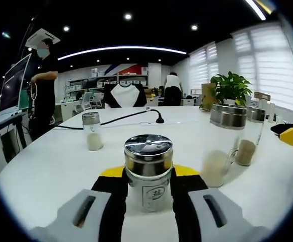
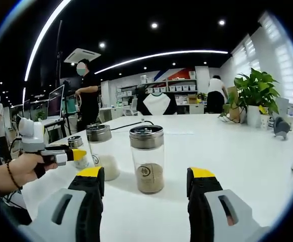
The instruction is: Rotate the seasoning bottle until the label or dispensing opening points toward the visible target arrow and the bottle remains upright within the marked orientation range
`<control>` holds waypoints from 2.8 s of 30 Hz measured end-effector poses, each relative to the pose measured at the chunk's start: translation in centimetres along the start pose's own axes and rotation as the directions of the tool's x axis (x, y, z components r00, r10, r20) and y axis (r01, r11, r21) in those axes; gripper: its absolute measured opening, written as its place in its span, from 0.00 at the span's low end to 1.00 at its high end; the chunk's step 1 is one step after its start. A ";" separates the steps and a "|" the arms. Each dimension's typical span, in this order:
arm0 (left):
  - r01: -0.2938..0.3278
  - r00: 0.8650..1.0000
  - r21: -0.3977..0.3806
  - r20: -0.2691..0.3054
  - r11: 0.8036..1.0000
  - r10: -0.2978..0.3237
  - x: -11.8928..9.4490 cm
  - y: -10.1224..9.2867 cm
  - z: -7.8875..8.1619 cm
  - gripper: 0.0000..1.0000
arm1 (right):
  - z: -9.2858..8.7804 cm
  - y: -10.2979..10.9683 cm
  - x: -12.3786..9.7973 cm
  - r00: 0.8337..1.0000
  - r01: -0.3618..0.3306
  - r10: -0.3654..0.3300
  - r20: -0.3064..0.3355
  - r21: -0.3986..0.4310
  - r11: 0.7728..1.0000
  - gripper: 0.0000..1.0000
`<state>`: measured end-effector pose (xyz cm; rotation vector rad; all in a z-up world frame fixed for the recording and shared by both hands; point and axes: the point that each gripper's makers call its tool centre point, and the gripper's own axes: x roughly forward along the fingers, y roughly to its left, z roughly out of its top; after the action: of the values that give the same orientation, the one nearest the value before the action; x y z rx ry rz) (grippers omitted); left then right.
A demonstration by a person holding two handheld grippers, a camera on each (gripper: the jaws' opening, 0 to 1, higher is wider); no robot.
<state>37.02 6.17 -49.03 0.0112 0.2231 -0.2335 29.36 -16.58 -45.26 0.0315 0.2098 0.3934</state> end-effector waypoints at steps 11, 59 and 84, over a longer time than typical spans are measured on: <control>0.058 0.998 0.012 0.009 0.998 -0.058 0.4 -0.5 0.1 0.35 | 0.1 -0.1 -0.1 1.000 0.003 -0.003 0.005 -0.001 1.000 0.67; 0.136 0.989 0.093 0.050 0.986 -0.141 -3.3 -0.1 1.1 0.36 | -0.1 0.3 0.2 1.000 -0.003 0.003 -0.013 -0.010 1.000 0.67; 0.044 0.995 0.059 0.082 0.997 -0.048 -6.6 4.9 1.8 0.36 | 0.2 0.4 0.5 1.000 -0.007 0.007 -0.009 -0.021 1.000 0.67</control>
<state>32.29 12.39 -45.94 0.0529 0.1336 -0.2856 29.64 -16.01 -45.17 0.0094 0.2148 0.4031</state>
